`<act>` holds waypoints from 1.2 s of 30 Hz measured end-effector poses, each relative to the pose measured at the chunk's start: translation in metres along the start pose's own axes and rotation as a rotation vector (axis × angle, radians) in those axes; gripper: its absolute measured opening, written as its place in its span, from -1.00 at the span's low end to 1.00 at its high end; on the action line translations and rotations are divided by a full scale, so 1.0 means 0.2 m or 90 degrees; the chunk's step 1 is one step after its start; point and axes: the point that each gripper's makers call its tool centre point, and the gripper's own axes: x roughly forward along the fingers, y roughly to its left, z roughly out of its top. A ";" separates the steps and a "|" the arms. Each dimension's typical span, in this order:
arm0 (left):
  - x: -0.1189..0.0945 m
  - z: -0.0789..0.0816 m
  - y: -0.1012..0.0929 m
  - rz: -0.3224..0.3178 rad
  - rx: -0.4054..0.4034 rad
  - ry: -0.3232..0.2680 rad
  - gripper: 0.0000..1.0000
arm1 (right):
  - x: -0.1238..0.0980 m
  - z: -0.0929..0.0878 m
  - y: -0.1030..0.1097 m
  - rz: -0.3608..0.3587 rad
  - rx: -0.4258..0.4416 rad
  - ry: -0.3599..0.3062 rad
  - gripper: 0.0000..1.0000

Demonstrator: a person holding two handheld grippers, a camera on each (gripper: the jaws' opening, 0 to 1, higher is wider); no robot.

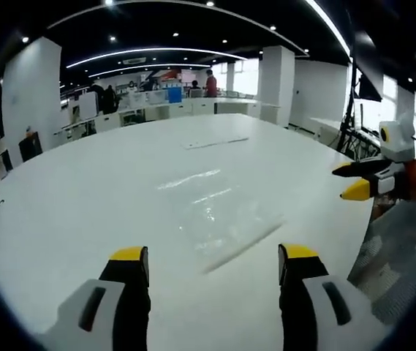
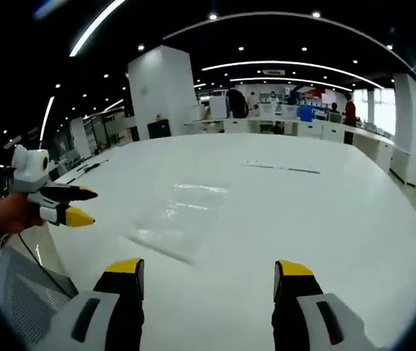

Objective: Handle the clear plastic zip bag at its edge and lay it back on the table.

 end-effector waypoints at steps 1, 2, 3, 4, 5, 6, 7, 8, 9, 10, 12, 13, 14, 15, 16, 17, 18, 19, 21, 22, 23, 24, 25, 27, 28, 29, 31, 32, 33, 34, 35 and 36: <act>0.00 0.00 0.00 0.000 0.000 0.000 0.42 | 0.00 0.00 0.00 -0.001 0.001 -0.002 0.44; -0.01 -0.01 0.01 0.000 -0.002 0.001 0.42 | 0.00 0.00 0.00 -0.001 0.002 -0.002 0.44; -0.01 -0.02 0.01 0.001 -0.002 0.001 0.42 | -0.01 0.00 0.01 -0.002 0.002 -0.002 0.44; -0.01 -0.02 0.01 0.001 -0.004 0.002 0.42 | -0.02 -0.01 0.01 -0.002 0.003 -0.003 0.44; -0.02 -0.02 0.01 0.001 -0.004 0.003 0.42 | -0.02 -0.01 0.00 -0.004 0.004 -0.003 0.44; -0.02 -0.02 0.01 0.002 -0.005 0.004 0.41 | -0.03 -0.01 0.00 -0.006 0.007 -0.004 0.44; -0.02 -0.02 0.00 0.002 -0.007 0.004 0.41 | -0.04 -0.01 0.00 -0.007 0.008 -0.004 0.44; -0.02 -0.02 0.00 0.002 -0.009 0.004 0.41 | -0.04 -0.02 0.00 -0.008 0.009 -0.003 0.44; -0.02 -0.03 -0.01 0.003 -0.011 0.003 0.41 | -0.05 -0.02 0.00 -0.009 0.010 -0.003 0.44; -0.03 -0.03 -0.02 0.004 -0.012 0.002 0.40 | -0.06 -0.03 0.00 -0.010 0.010 -0.003 0.44; -0.02 -0.03 -0.02 0.005 -0.012 0.003 0.40 | -0.07 -0.03 -0.01 -0.012 0.010 -0.005 0.44; -0.02 -0.04 -0.02 0.004 -0.013 0.004 0.40 | -0.07 -0.03 -0.02 -0.012 0.012 -0.006 0.44; -0.02 -0.04 -0.03 0.004 -0.014 0.006 0.40 | -0.07 -0.03 -0.02 -0.012 0.012 -0.008 0.44; -0.02 -0.04 -0.03 0.004 -0.014 0.008 0.40 | -0.08 -0.03 -0.03 -0.014 0.011 -0.008 0.44; -0.01 -0.04 -0.05 0.000 -0.014 0.010 0.40 | -0.08 -0.03 -0.03 -0.016 0.010 -0.010 0.44; -0.01 -0.05 -0.06 -0.002 -0.012 0.012 0.40 | -0.08 -0.03 -0.04 -0.019 0.012 -0.015 0.44; 0.00 -0.05 -0.06 -0.003 -0.006 0.015 0.40 | -0.09 -0.03 -0.05 -0.021 0.017 -0.018 0.44; 0.00 -0.05 -0.06 -0.004 -0.005 0.017 0.40 | -0.09 -0.03 -0.06 -0.022 0.019 -0.020 0.44; 0.01 -0.05 -0.07 -0.007 -0.006 0.019 0.40 | -0.10 -0.04 -0.07 -0.026 0.026 -0.024 0.44; 0.01 -0.04 -0.09 -0.008 -0.009 0.019 0.40 | -0.10 -0.04 -0.07 -0.027 0.028 -0.024 0.43; 0.01 -0.04 -0.10 -0.009 -0.011 0.019 0.40 | -0.10 -0.05 -0.06 -0.026 0.028 -0.023 0.43; 0.02 -0.04 -0.10 -0.009 -0.011 0.019 0.40 | -0.10 -0.06 -0.06 -0.025 0.021 -0.020 0.43; 0.02 -0.04 -0.11 -0.009 -0.010 0.020 0.40 | -0.12 -0.07 -0.05 -0.024 0.014 -0.014 0.43; 0.03 -0.05 -0.13 -0.011 -0.007 0.023 0.39 | -0.12 -0.08 -0.06 -0.022 0.016 -0.014 0.42; 0.03 -0.06 -0.13 -0.012 -0.004 0.025 0.39 | -0.13 -0.08 -0.07 -0.024 0.025 -0.016 0.42; 0.03 -0.06 -0.13 -0.012 0.001 0.027 0.39 | -0.13 -0.07 -0.07 -0.025 0.029 -0.018 0.42; 0.03 -0.07 -0.15 -0.014 0.009 0.031 0.39 | -0.13 -0.06 -0.07 -0.027 0.030 -0.026 0.42; 0.03 -0.08 -0.13 -0.012 0.007 0.031 0.39 | -0.14 -0.05 -0.06 -0.026 0.026 -0.029 0.42; 0.03 -0.08 -0.13 -0.012 0.005 0.031 0.39 | -0.13 -0.05 -0.06 -0.023 0.025 -0.027 0.42; 0.02 -0.08 -0.13 -0.010 0.004 0.032 0.39 | -0.12 -0.06 -0.05 -0.021 0.022 -0.024 0.42; 0.02 -0.08 -0.13 -0.008 0.004 0.032 0.39 | -0.12 -0.07 -0.05 -0.020 0.021 -0.023 0.42; 0.02 -0.08 -0.13 -0.005 0.003 0.032 0.39 | -0.12 -0.07 -0.04 -0.017 0.024 -0.021 0.42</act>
